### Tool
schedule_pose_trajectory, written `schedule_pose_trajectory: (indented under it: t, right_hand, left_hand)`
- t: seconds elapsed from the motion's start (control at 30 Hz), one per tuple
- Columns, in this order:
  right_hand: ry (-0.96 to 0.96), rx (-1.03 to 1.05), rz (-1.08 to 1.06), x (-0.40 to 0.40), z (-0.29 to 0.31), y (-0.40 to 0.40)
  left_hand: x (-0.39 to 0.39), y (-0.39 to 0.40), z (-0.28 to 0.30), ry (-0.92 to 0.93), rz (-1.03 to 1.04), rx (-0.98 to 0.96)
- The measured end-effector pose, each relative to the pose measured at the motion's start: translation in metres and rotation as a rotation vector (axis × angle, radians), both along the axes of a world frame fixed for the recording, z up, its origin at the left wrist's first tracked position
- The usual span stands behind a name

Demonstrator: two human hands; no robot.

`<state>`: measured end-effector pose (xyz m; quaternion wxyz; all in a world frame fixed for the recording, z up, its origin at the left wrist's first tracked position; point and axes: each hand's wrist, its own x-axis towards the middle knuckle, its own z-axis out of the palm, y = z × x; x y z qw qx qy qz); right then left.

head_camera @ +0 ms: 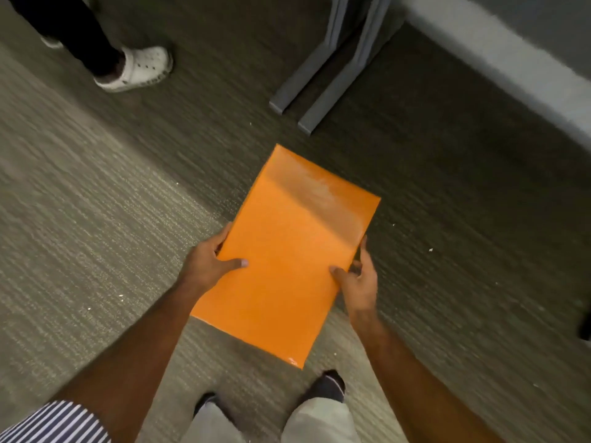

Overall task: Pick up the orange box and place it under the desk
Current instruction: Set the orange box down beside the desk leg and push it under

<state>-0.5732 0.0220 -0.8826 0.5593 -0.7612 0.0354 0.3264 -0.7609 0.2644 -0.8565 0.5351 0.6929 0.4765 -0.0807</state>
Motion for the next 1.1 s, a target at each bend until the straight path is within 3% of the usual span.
schedule_pose_trajectory:
  t: [0.2,0.33,0.5,0.67,0.83,1.07,1.1]
  right_hand:
    - [-0.048,-0.002,-0.041,0.077,0.025,0.063]
    - [-0.205,-0.005,0.016,0.137,0.030,0.105]
    - [-0.288,-0.028,0.069,0.218,-0.014,0.140]
    - [-0.372,-0.085,0.059,0.296,-0.070,0.147]
    - [-0.350,-0.081,0.045,0.375,-0.107,0.146]
    - [-0.279,-0.177,-0.006,0.436,-0.155,0.138]
    - [-0.254,-0.144,-0.066,0.428,-0.168,0.117]
  left_hand:
    - [0.074,0.070,0.022,-0.270,-0.029,-0.156]
    - [0.127,0.113,0.023,-0.377,-0.049,-0.184]
    - [0.198,0.147,-0.021,-0.383,-0.200,0.003]
    - [0.287,0.172,-0.075,-0.340,-0.338,0.066]
    - [0.367,0.173,-0.114,-0.373,-0.424,0.180]
    - [0.421,0.159,-0.176,-0.331,-0.372,0.139]
    - [0.425,0.146,-0.183,-0.341,-0.440,0.151]
